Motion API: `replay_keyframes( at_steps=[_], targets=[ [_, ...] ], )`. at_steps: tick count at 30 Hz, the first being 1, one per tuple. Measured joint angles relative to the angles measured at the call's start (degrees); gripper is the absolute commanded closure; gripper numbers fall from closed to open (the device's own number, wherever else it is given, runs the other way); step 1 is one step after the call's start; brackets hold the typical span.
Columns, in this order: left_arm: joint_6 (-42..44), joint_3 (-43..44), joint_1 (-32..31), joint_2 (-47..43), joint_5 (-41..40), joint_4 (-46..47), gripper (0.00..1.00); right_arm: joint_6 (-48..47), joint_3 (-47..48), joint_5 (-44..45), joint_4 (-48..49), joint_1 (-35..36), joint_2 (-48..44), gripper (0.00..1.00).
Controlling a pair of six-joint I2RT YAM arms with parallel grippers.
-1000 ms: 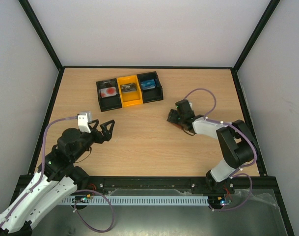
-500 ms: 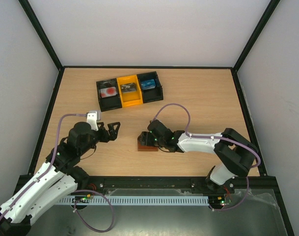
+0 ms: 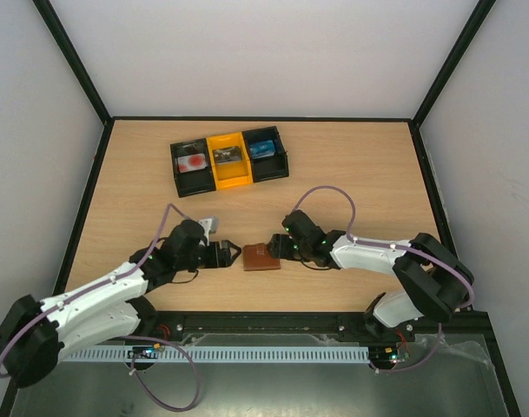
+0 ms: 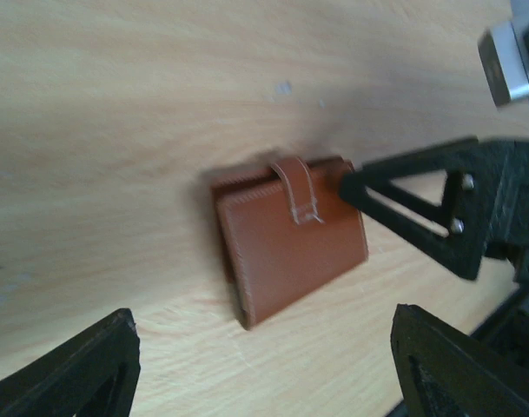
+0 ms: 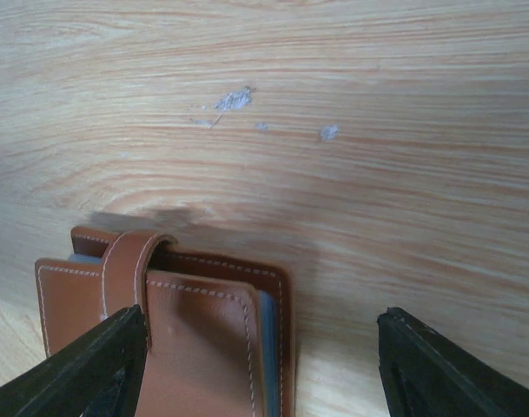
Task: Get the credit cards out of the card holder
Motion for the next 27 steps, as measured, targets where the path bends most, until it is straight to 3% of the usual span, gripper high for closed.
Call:
replay_keyframes(
  at_steps=[6,9,17,27],
  targets=[
    [-4.46,-2.82,-4.9,7.48,3.41,9.97,0.56,-2.12,-0.13,-4.5,4.98,-1.46,2.73,0.31],
    [-6.27,-4.79,-5.9,9.68,4.81,15.15,0.66,-2.25,-0.9,-6.73,9.22,-1.49,3.85,0.31],
    [-9.29,-7.89,-6.16,13.7,7.41,26.12,0.74,-1.99,-3.74,-11.02,17.51,-1.73,4.83,0.32],
    [-9.31,-9.38,-6.27,18.67,5.29,27.96,0.77,-1.16,-7.45,-15.61,24.52,-2.05,4.79,0.34]
  ],
)
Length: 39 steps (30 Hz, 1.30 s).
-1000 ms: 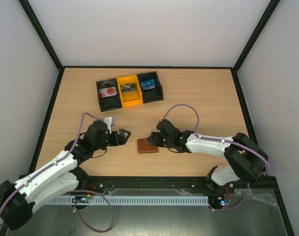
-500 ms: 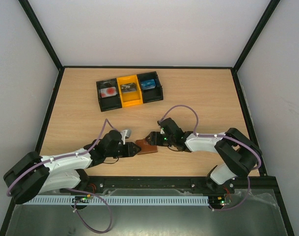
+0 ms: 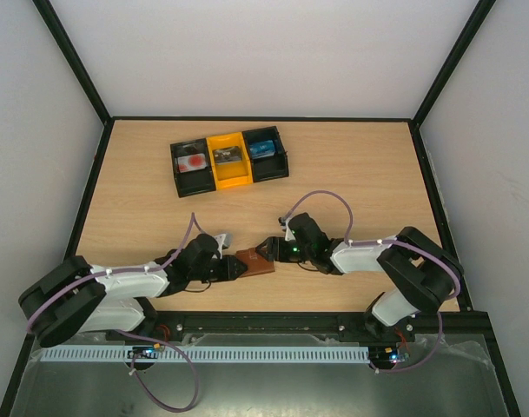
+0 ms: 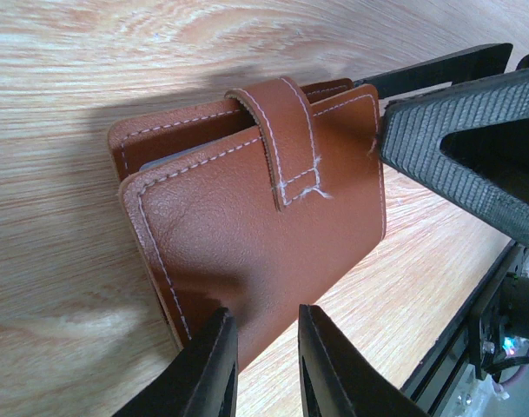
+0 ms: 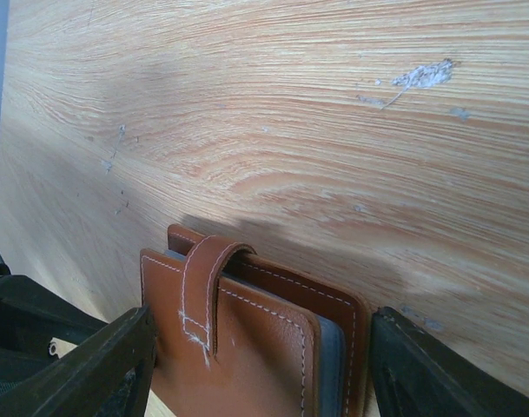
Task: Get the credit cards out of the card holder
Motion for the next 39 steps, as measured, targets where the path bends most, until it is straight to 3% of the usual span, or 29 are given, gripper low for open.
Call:
replay_keyframes(
  at_steps=[18,21,34,39],
  targets=[
    [2.64,0.22,-0.28,0.52,-2.91,-0.28,0.79,1.66,-0.94,-4.17,11.02,-2.27,5.16,0.36],
    [2.49,0.0,-0.28,0.5,-2.91,0.15,0.8,2.01,-0.92,-5.03,12.24,-2.64,5.97,0.44],
    [1.86,-1.05,-0.28,-0.11,-3.96,1.81,0.79,5.46,-3.19,-7.02,12.41,-3.02,5.73,0.97],
    [1.97,-0.46,-0.22,-1.36,-4.63,0.35,0.64,5.62,-3.19,-7.56,10.8,-2.67,2.56,0.98]
  ],
)
